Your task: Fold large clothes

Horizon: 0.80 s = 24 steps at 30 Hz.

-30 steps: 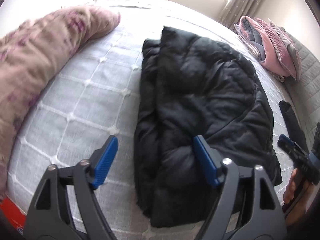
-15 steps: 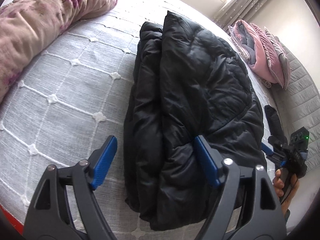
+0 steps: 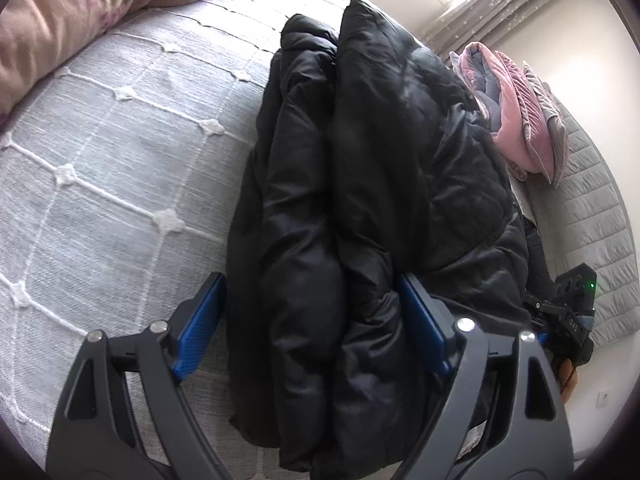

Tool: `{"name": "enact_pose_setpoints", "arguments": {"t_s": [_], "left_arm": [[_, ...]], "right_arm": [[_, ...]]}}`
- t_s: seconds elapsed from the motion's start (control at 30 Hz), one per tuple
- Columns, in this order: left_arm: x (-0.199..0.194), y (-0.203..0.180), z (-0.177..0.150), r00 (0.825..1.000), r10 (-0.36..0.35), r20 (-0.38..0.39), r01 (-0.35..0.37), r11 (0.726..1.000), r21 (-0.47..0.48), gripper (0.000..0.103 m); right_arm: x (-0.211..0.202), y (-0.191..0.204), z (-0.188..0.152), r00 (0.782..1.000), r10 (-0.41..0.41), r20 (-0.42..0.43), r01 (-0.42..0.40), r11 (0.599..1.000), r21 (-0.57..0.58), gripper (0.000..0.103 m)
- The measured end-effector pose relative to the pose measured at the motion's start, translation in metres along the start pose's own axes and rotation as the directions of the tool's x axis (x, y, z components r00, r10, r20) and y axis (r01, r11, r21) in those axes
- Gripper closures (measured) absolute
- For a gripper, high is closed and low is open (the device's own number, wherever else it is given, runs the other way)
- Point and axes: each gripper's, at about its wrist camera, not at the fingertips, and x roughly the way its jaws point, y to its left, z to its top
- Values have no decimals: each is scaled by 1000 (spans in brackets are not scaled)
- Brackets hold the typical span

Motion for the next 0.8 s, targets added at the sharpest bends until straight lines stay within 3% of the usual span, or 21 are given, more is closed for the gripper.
{"name": "enact_pose_setpoints", "arguments": {"t_s": [0.4,0.67,0.8], "left_arm": [[1,5,1,1000,-29,0,29,1000,6,18],[-3,-3,-1,999,-27,31,26,999,41,47],[-3,-7,-1,999,-13,48,10,999,50,55]], "right_arm": [[21,-5,2,999,52,-15,-50,996,71,17],[30,5,1,1000,21,-5,-21,999,33,18],[33,15,1,1000,2,7,-2,1000,0,23]]}}
